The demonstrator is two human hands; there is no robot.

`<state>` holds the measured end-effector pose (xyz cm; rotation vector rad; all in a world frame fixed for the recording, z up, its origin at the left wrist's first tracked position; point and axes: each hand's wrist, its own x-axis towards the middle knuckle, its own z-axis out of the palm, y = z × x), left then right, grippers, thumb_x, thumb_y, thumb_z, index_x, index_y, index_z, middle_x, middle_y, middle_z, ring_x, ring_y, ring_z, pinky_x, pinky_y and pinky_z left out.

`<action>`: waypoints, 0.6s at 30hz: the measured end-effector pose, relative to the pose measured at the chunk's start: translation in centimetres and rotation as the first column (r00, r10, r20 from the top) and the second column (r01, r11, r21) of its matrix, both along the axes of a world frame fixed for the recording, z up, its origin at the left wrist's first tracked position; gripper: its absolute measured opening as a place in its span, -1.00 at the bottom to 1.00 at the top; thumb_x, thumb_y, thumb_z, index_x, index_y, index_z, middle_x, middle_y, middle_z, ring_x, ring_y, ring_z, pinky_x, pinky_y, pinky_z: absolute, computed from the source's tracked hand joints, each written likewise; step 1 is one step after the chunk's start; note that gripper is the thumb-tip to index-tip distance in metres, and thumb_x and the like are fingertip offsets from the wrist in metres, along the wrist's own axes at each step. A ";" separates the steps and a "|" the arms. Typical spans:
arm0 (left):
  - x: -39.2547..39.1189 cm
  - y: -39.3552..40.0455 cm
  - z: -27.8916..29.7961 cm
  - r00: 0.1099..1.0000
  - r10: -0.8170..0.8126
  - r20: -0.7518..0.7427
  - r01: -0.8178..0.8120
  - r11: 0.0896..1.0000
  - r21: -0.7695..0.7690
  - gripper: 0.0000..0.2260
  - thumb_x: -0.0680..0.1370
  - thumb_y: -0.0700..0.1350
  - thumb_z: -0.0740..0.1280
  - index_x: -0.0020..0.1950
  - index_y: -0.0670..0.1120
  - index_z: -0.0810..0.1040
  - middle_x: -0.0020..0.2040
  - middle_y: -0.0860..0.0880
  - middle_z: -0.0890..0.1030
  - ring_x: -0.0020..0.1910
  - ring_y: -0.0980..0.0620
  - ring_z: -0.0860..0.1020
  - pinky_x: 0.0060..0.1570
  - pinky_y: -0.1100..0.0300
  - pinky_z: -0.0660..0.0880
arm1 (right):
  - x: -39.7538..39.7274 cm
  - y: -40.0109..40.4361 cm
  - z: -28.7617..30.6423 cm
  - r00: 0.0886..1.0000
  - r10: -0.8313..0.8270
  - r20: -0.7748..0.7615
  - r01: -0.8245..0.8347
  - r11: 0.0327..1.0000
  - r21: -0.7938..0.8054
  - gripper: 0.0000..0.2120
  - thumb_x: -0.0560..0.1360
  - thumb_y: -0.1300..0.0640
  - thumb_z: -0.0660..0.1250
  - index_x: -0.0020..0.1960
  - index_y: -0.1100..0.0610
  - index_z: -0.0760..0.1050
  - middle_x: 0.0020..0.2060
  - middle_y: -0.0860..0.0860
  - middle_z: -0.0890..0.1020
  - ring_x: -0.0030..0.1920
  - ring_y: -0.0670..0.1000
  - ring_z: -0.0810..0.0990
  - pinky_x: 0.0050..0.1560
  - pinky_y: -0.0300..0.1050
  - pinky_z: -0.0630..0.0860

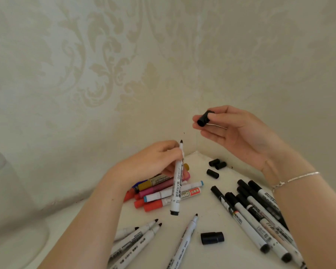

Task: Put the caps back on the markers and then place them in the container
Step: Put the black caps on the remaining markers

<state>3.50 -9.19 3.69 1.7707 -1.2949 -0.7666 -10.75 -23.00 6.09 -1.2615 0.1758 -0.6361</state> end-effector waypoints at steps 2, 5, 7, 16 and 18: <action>-0.3 0.1 0.5 1.000 -0.011 -0.006 0.011 0.997 -0.079 -0.88 0.60 -0.19 0.15 -0.09 -0.16 0.43 -0.18 -0.16 0.67 -0.21 0.01 0.63 -0.03 0.13 0.56 | 0.1 0.0 0.1 0.999 -0.045 0.006 0.045 0.999 -0.008 -0.85 0.50 0.32 0.27 0.05 0.19 0.44 0.01 0.18 0.68 0.05 0.12 0.67 0.10 -0.10 0.59; -0.5 0.2 0.7 0.999 -0.041 0.004 0.041 0.992 -0.116 -0.88 0.60 -0.19 0.16 -0.09 -0.15 0.45 -0.23 -0.14 0.64 -0.23 0.01 0.61 -0.06 0.16 0.56 | 0.2 0.3 0.1 0.999 -0.040 -0.030 0.040 0.999 -0.026 -0.87 0.50 0.32 0.28 0.02 0.19 0.45 0.00 0.18 0.69 0.04 0.12 0.68 0.08 -0.09 0.60; -0.6 0.2 0.8 0.998 -0.061 0.020 0.063 0.991 -0.120 -0.88 0.61 -0.18 0.18 -0.09 -0.14 0.46 -0.26 -0.10 0.65 -0.26 0.04 0.60 -0.11 0.22 0.56 | 0.4 0.6 0.1 0.997 -0.040 -0.068 0.037 0.998 -0.057 -0.88 0.49 0.33 0.29 0.00 0.19 0.45 -0.01 0.19 0.69 0.03 0.13 0.68 0.09 -0.07 0.58; -0.3 0.3 0.7 0.996 -0.053 0.070 0.060 0.993 -0.105 -0.88 0.60 -0.13 0.21 -0.08 -0.10 0.50 -0.25 -0.06 0.66 -0.20 0.03 0.63 0.01 0.11 0.56 | 1.0 1.1 -0.5 0.986 -0.089 -0.138 0.070 0.988 -0.135 -0.87 0.47 0.37 0.33 -0.06 0.18 0.48 -0.06 0.18 0.70 0.02 0.11 0.68 0.12 -0.04 0.55; -0.3 0.2 0.7 0.996 -0.044 0.073 0.052 0.993 -0.102 -0.88 0.60 -0.12 0.22 -0.08 -0.09 0.51 -0.24 -0.06 0.65 -0.20 0.02 0.62 -0.02 0.12 0.57 | 1.1 1.1 -0.5 0.985 -0.086 -0.149 0.066 0.989 -0.136 -0.87 0.47 0.37 0.33 -0.05 0.18 0.48 -0.06 0.18 0.70 0.02 0.10 0.68 0.11 -0.04 0.54</action>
